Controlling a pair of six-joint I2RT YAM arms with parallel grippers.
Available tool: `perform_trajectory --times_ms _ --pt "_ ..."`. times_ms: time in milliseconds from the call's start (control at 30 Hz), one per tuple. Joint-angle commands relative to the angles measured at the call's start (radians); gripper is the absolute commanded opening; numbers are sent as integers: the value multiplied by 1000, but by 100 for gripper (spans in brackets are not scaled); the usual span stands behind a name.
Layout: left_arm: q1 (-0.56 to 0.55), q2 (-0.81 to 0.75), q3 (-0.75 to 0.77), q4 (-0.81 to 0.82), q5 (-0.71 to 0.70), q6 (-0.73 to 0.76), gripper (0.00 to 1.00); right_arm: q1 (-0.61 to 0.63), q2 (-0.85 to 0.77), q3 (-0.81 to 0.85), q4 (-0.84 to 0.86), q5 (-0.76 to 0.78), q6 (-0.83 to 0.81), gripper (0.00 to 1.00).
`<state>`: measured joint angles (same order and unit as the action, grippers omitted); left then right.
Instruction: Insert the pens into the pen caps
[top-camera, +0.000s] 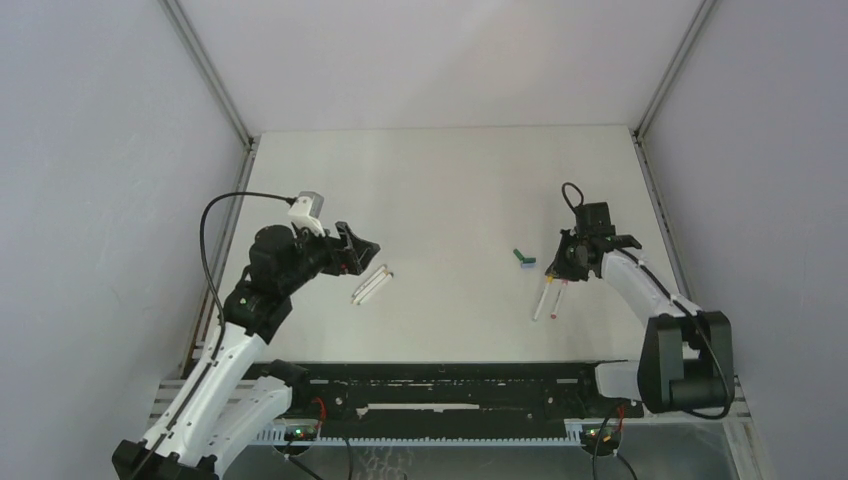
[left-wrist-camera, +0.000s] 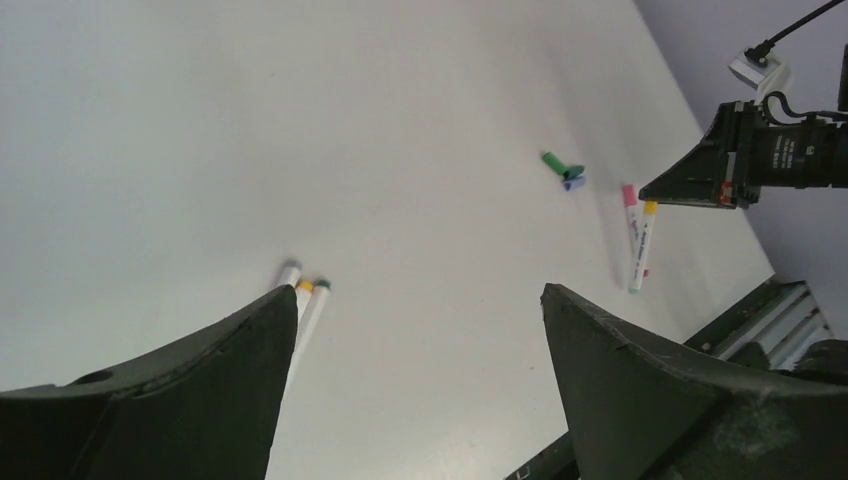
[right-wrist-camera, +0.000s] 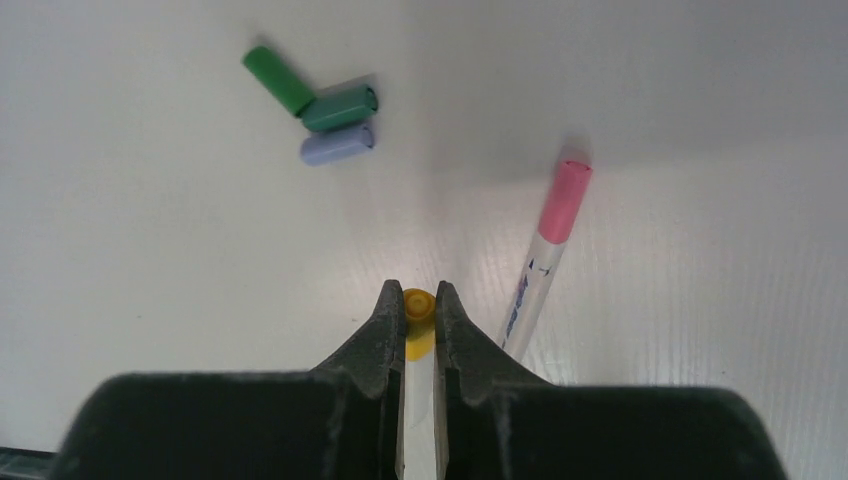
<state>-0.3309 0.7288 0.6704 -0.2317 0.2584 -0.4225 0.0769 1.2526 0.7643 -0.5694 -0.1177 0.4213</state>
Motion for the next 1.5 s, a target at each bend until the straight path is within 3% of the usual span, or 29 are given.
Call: perform_trajectory --times_ms 0,167,400,533,800,1100,1467 --pt "6 3 129 -147 -76 103 92 -20 95 49 19 -6 -62 0" --pt "6 13 142 -197 -127 142 91 -29 180 75 40 34 -70 1" --pt "5 64 114 -189 -134 121 82 -31 209 81 76 57 -61 26" --pt "-4 105 41 -93 -123 70 71 -31 195 81 89 52 -58 32" --pt "-146 336 16 28 -300 89 56 -31 72 74 122 -78 -65 33" --pt "-205 533 38 89 -281 113 42 8 -120 -14 211 -253 -14 37" --pt "-218 630 -4 134 -299 105 38 8 -208 -66 243 -309 21 37"
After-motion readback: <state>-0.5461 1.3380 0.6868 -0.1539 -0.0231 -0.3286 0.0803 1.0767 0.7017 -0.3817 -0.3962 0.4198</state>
